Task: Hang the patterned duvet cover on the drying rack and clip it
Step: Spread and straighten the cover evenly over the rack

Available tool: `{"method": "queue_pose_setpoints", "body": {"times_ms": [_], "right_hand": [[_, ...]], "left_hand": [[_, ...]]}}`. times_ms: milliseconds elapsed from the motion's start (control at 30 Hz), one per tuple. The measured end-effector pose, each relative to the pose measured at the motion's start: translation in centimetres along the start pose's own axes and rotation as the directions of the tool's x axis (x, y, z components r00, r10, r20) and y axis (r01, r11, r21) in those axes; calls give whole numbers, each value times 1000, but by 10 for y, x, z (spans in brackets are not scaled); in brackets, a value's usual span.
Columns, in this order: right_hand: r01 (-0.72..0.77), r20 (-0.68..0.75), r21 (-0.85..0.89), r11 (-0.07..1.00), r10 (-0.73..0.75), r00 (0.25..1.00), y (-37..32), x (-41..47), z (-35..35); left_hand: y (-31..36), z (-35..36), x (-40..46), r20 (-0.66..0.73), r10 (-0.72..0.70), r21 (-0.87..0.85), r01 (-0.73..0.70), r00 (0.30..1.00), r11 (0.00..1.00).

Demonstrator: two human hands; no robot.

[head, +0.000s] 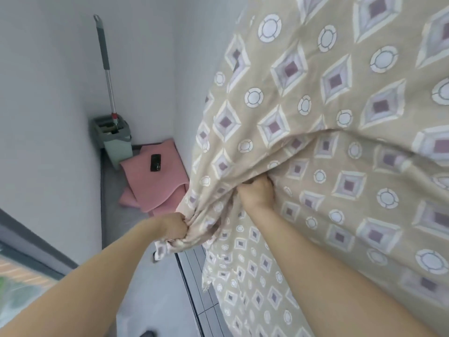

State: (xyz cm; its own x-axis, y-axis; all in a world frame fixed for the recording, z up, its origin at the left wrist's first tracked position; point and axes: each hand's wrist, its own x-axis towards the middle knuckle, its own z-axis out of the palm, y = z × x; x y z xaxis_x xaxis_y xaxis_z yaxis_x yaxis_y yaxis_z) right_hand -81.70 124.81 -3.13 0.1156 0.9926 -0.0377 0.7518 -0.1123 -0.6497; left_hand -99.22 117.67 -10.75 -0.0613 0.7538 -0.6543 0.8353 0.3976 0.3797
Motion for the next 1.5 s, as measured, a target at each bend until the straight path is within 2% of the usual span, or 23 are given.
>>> {"method": "queue_pose_setpoints", "body": {"times_ms": [67, 100, 167, 233, 300, 333, 367, 467, 533, 600, 667, 733, 833, 900, 1000, 1100, 1167, 1233, 1267, 1300, 1367, 1433, 1500], "right_hand": [[4, 26, -8, 1000, -4, 1000, -2, 3, 1], [3, 41, -15, 1000, -3, 999, -2, 5, 2], [28, 71, -83, 996, -22, 997, -2, 2, 5], [103, 111, -209, 972, -81, 990, 4, -8, 9], [207, 241, -433, 877, -109, 964, 21, -23, 12], [235, 304, -533, 813, -75, 950, 31, -32, 13], [231, 351, -597, 769, -9, 936, 40, -41, 12], [210, 461, -625, 752, 139, 876, 54, -54, 6], [244, 545, -603, 760, 169, 821, 45, -55, -5], [305, 594, -551, 777, 108, 798, 23, -53, -23], [369, 574, -432, 823, -65, 816, -6, -52, -52], [426, 441, -315, 848, -267, 857, -38, -53, -90], [512, 208, -264, 818, -470, 858, -82, -59, -150], [581, 75, -254, 773, -583, 809, -106, -63, -186], [691, -145, -310, 653, -751, 644, -141, -76, -240], [734, -314, -484, 476, -878, 362, -175, -94, -289], [663, -402, -632, 401, -901, 162, -191, -104, -319], [483, -471, -766, 423, -882, 24, -202, -114, -344], [399, -485, -800, 448, -875, 8, -207, -120, -355], [331, -495, -815, 476, -868, 32, -210, -124, -364], [211, -551, -796, 567, -824, 134, -214, -130, -379], [63, -641, -747, 662, -742, 197, -212, -134, -393], [-112, -688, -715, 690, -665, 292, -205, -142, -411]], "left_hand": [[-9, -1, -2, 5, -6, 163, 5, 1000, 987], [-15, -1, 3, -9, -8, 125, 9, 1000, 992], [-26, 0, 15, -193, -24, -38, 17, 981, 999], [-37, 1, 22, -464, -105, -156, 35, 880, 987], [-47, 5, 29, -582, -261, -248, 137, 771, 959], [-49, 7, 28, -548, -316, -253, 206, 775, 945], [-52, 12, 32, -457, -331, -226, 252, 825, 941], [-48, 15, 31, -112, -273, -28, 272, 956, 962], [-28, 3, 17, -140, -207, -22, 206, 968, 978], [2, -20, -2, -370, -148, -162, 93, 917, 982], [34, -53, -29, -646, -99, -311, -143, 757, 939], [64, -87, -55, -828, -47, -317, -399, 559, 860], [115, -140, -98, -946, 51, -175, -638, 320, 749], [150, -175, -128, -973, 92, -101, -748, 213, 656], [194, -224, -168, -986, 168, 79, -822, 21, 564], [235, -269, -208, -947, 228, 311, -831, -228, 461], [264, -293, -235, -891, 273, 447, -806, -363, 387], [294, -310, -264, -814, 361, 564, -770, -456, 299], [308, -315, -278, -772, 419, 603, -761, -479, 241], [320, -317, -292, -736, 494, 610, -770, -463, 187], [341, -315, -314, -676, 666, 532, -834, -315, 145], [356, -313, -323, -606, 769, 584, -770, -205, 256], [366, -309, -325, -591, 787, 659, -667, -175, 347]]}}
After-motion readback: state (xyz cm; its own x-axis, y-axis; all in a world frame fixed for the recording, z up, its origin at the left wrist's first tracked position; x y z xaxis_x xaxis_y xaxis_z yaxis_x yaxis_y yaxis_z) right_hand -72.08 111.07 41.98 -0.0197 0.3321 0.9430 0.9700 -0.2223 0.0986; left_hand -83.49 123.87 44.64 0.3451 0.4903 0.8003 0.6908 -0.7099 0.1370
